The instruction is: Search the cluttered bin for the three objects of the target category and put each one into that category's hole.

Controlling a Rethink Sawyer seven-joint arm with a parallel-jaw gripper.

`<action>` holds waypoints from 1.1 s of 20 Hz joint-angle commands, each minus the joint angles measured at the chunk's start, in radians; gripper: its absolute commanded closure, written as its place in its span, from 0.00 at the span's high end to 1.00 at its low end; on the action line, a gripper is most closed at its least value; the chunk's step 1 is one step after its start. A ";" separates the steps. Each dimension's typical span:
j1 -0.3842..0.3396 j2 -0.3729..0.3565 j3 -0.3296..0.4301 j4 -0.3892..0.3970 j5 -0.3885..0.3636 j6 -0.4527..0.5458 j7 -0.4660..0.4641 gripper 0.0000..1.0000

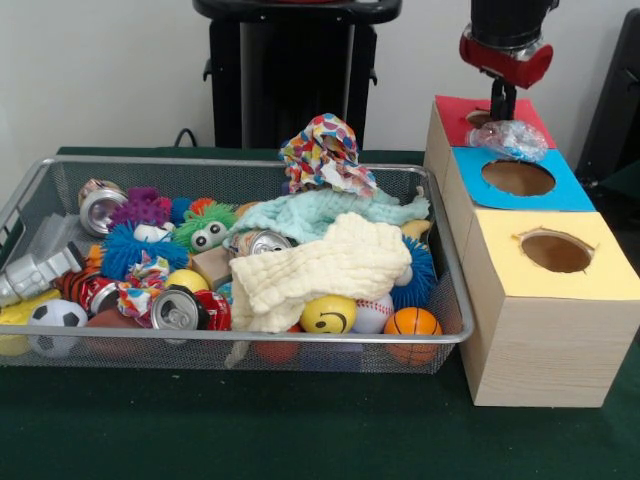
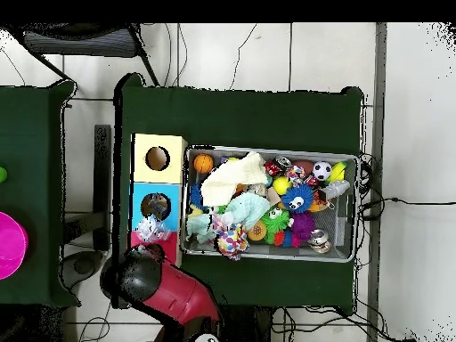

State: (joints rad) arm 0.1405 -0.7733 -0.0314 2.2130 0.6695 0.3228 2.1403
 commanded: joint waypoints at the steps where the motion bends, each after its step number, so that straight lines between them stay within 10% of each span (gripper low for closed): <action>1: -0.079 0.059 0.148 0.034 0.036 -0.162 0.196 0.00; 22: 0.047 0.011 -0.007 -0.083 0.002 0.072 0.263 0.00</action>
State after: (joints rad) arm 0.1682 -0.7425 -0.0168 2.2132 0.6704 0.2730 2.1403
